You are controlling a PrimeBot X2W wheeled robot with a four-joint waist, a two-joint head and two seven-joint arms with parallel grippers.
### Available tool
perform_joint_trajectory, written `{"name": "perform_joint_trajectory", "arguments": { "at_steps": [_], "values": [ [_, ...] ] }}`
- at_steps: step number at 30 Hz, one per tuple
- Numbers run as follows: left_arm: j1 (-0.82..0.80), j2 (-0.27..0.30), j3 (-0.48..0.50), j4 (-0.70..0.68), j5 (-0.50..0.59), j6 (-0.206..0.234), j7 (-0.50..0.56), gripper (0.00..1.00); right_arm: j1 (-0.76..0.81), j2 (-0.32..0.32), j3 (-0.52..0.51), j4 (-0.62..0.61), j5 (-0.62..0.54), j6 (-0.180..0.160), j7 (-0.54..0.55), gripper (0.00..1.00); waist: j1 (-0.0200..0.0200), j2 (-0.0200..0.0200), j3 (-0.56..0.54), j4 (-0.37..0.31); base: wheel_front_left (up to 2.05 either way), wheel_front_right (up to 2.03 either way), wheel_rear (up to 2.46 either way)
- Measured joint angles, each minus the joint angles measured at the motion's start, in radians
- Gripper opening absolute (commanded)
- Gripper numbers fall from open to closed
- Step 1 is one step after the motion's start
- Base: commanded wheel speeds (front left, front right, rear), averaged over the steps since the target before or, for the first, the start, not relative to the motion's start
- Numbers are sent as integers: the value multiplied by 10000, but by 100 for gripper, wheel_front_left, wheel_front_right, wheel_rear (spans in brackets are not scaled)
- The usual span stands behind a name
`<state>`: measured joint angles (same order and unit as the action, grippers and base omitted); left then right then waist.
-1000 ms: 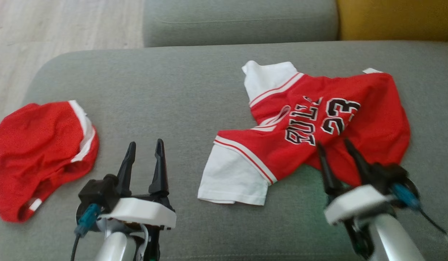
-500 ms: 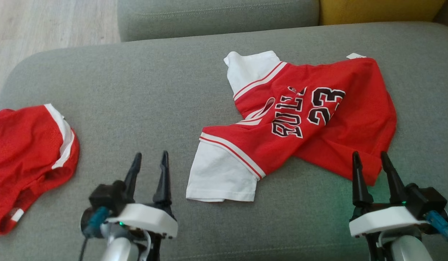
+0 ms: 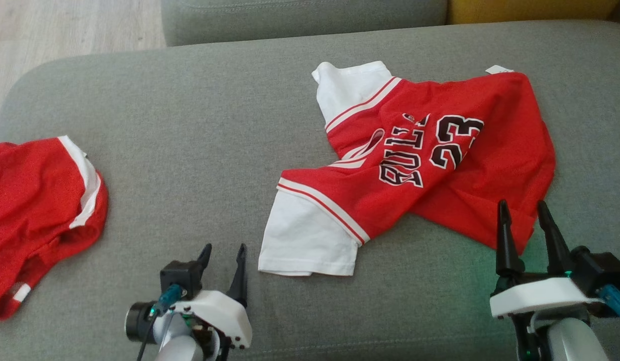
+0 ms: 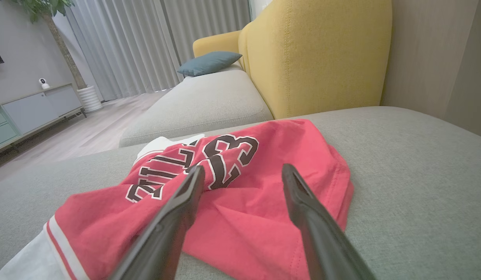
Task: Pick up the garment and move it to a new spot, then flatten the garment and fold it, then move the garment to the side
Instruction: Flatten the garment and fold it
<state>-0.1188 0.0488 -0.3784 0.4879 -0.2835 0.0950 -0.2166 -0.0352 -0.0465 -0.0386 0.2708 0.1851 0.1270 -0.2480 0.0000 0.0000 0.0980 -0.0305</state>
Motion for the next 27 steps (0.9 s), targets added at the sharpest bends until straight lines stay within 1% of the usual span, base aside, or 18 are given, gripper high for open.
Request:
{"name": "perform_joint_trajectory", "arguments": {
  "at_steps": [6, 9, 14, 23, 25, 27],
  "values": [
    [-131, -6, -399, 320, -98, -337, 228, 100, -31, 2, 19, 4, 0, 0, 0, 100, 0, 0, 121, -71, 0, 0, 0],
    [-290, -4, -579, 433, -98, -349, 324, 100, -198, 2, 33, 4, 0, 0, 0, 100, 0, 0, 214, -164, 0, 0, 0],
    [-578, 2, -759, 813, -81, -523, 585, 100, -377, 2, 46, -2, 35, 0, 0, 100, 0, 0, 396, -370, 0, 0, 0],
    [-1042, 58, -943, 1214, 4, -531, 1112, 100, -380, 2, 23, 8, 88, 0, 0, 100, 0, 0, 559, -659, 0, 0, 0],
    [-1078, 73, -951, 1229, 2, -608, 1183, 0, -380, 2, 17, 17, 88, 0, 0, 100, 0, 0, 556, -668, 0, 0, 0],
    [-1144, 94, -968, 1248, 0, -711, 1275, 0, -380, 2, -33, 67, 86, 0, 0, 100, 0, 0, 540, -674, 0, 0, 0]
  ]
}}
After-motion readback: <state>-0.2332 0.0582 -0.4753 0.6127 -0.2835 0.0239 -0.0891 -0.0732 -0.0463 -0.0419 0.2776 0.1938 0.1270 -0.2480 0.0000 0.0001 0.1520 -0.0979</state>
